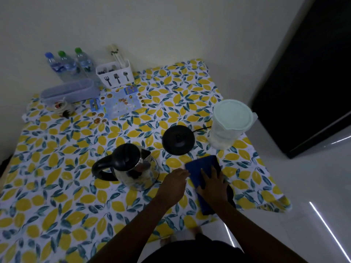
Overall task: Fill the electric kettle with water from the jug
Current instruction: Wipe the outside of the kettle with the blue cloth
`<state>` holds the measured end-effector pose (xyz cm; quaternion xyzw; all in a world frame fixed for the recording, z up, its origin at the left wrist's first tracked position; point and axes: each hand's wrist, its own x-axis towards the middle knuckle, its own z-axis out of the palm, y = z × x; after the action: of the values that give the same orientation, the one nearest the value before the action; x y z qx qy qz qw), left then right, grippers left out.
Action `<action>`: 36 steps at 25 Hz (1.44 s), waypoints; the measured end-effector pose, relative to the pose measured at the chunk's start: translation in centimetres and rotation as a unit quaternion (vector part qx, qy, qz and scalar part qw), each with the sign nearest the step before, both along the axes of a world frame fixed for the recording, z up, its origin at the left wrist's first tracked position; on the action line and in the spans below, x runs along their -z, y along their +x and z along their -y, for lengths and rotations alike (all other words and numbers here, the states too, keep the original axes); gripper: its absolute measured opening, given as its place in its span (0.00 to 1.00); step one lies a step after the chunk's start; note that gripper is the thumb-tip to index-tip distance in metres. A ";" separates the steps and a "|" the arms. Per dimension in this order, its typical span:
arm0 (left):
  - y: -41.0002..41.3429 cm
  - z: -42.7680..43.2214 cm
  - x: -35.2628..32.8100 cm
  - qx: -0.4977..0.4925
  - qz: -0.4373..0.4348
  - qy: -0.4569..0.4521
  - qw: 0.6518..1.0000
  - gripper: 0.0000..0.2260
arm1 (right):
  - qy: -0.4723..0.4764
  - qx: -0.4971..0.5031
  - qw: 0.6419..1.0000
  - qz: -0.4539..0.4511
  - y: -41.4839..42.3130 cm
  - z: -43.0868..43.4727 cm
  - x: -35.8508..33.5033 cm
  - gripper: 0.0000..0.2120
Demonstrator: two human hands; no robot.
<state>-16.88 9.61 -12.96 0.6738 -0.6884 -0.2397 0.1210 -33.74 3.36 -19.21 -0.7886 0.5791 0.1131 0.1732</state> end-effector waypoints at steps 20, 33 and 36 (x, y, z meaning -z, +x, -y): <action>10.9 -2.9 -8.9 -0.242 0.089 -0.202 0.945 0.20 | 0.111 -0.051 0.873 0.472 12.7 5.9 -12.3 0.21; 12.4 -3.9 -6.6 -0.323 0.081 -0.118 0.935 0.30 | 0.425 0.107 0.806 0.397 20.6 5.6 -11.3 0.16; 12.4 -3.8 -6.7 -0.329 0.085 -0.126 0.932 0.29 | 0.416 0.161 0.758 0.475 18.5 3.4 -10.0 0.11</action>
<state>-4.48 13.37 -6.28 0.8594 -0.4608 -0.0394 0.2180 -15.23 -0.05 -9.21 -0.4863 0.4367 -0.0758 0.7530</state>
